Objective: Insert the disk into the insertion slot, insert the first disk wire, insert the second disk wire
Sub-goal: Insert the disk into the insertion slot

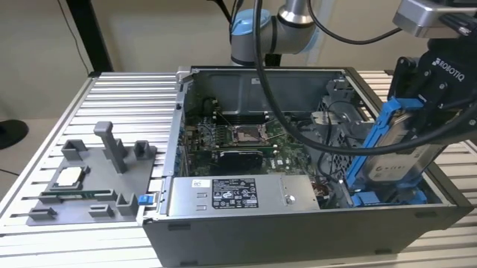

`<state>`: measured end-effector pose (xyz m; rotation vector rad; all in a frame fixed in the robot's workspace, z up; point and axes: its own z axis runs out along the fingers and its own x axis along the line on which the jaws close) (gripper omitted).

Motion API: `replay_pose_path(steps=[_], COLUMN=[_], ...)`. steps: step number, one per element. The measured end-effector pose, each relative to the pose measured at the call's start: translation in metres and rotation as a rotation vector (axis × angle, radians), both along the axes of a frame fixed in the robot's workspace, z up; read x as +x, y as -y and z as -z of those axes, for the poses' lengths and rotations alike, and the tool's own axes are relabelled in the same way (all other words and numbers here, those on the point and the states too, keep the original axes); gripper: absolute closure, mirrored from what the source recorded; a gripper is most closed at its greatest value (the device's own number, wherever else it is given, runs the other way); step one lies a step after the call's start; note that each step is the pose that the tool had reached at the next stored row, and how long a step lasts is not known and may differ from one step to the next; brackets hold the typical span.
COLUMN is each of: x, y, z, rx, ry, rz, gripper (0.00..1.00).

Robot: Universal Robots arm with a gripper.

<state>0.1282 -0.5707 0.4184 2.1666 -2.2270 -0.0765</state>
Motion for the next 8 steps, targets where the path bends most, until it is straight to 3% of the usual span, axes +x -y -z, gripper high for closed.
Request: replay_pose_path(steps=[5, 8], x=[0.0, 0.0], y=[-0.0063, -0.0072], z=[0.0054, 0.0085], rx=[0.0038, 0.0104], ry=[0.0002, -0.0001], rz=[0.004, 0.006], gripper=[1.0, 1.0])
